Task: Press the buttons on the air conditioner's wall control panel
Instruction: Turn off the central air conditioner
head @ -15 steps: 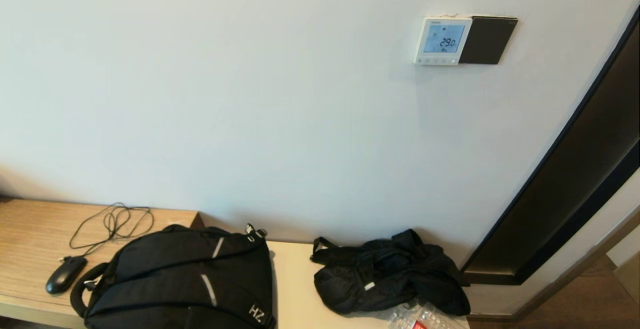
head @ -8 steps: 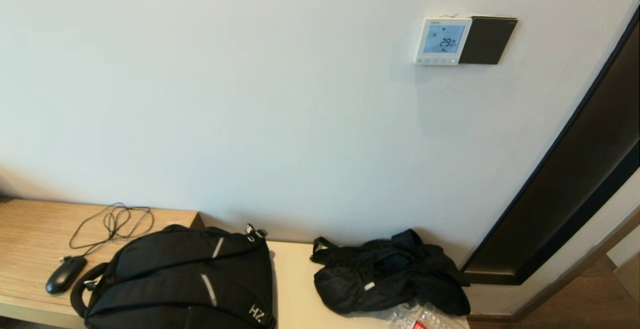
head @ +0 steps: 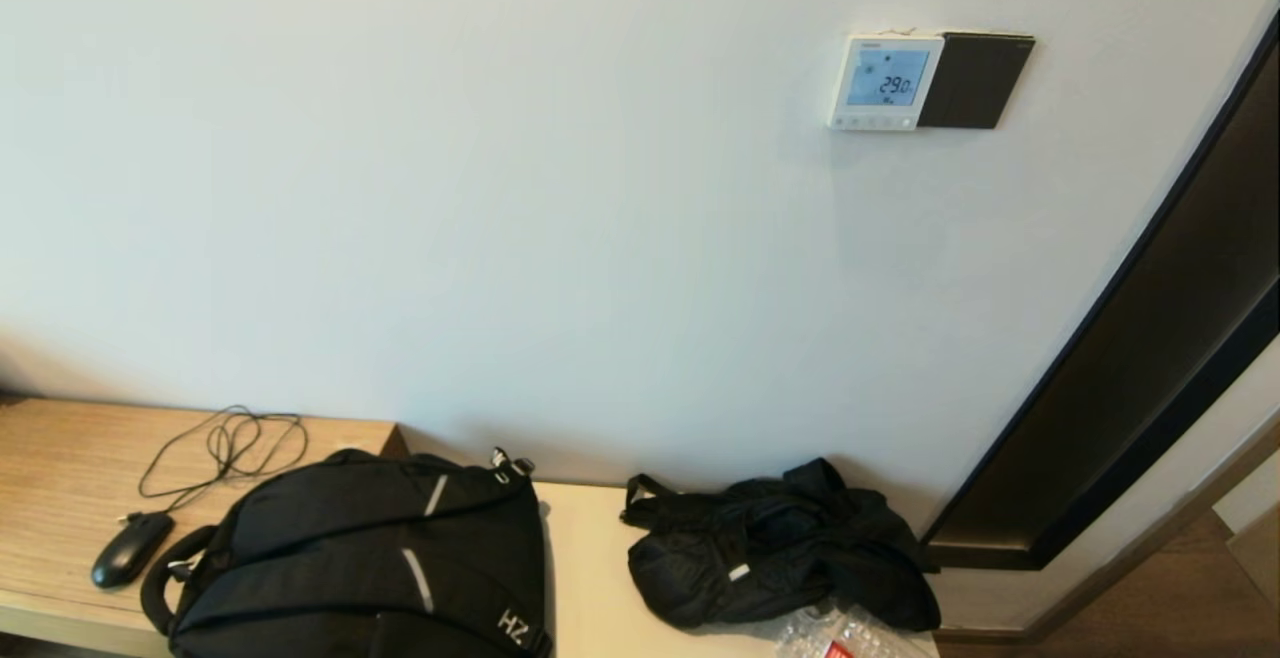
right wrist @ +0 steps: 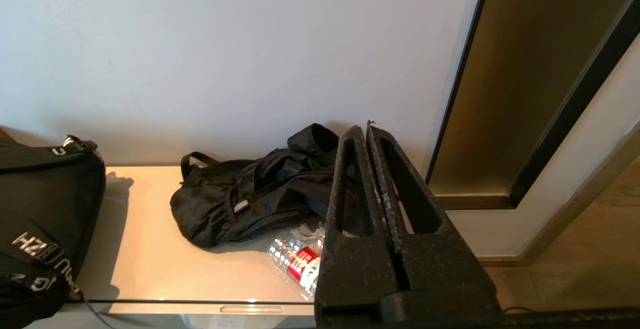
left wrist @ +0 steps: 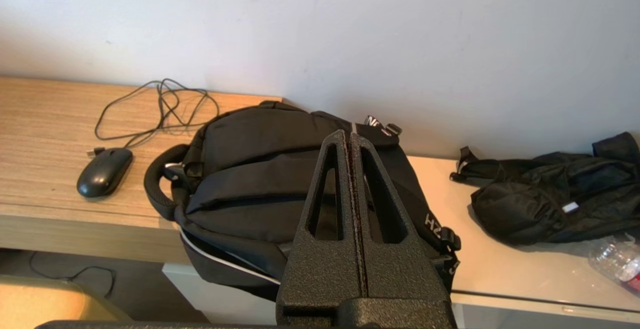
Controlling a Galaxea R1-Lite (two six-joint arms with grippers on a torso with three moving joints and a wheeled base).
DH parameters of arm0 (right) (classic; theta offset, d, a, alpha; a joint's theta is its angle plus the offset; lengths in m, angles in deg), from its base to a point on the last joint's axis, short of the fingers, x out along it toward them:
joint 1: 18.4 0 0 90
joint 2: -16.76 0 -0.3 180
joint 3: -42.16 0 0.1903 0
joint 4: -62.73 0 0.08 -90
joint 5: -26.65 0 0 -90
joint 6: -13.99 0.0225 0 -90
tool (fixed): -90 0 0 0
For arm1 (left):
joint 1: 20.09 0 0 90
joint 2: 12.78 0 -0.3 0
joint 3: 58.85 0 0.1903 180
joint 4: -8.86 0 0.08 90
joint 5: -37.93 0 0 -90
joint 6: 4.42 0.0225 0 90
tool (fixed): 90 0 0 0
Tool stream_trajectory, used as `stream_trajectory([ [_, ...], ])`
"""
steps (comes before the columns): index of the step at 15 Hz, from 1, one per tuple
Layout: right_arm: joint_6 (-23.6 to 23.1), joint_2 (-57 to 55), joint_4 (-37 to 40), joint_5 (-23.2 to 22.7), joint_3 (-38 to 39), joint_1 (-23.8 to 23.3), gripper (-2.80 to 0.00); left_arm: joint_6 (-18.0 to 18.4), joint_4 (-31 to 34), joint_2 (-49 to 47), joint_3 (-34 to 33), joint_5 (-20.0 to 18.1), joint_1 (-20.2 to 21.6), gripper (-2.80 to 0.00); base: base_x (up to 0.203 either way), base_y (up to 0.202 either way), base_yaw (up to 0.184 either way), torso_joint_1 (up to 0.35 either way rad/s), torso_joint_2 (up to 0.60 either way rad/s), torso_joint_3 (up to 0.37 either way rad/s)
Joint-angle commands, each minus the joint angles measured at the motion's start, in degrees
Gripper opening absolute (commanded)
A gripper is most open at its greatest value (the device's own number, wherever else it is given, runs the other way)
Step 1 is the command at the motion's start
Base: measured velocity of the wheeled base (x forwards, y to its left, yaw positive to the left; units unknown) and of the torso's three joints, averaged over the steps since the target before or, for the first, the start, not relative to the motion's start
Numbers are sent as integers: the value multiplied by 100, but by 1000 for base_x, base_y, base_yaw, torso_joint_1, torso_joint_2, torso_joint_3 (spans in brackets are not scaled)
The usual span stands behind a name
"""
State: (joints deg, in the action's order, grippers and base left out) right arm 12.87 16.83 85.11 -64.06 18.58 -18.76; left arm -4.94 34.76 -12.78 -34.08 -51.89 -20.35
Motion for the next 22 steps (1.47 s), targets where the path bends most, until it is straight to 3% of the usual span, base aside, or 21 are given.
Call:
stream_trajectory([
  [1, -2, 28, -24, 0, 21, 0, -280, 0, 1, 9, 0, -1, 0, -280, 0, 0, 0, 0, 0, 0],
  [22, 42, 28, -24, 0, 21, 0, -280, 0, 1, 9, 0, -1, 0, -280, 0, 0, 0, 0, 0, 0],
])
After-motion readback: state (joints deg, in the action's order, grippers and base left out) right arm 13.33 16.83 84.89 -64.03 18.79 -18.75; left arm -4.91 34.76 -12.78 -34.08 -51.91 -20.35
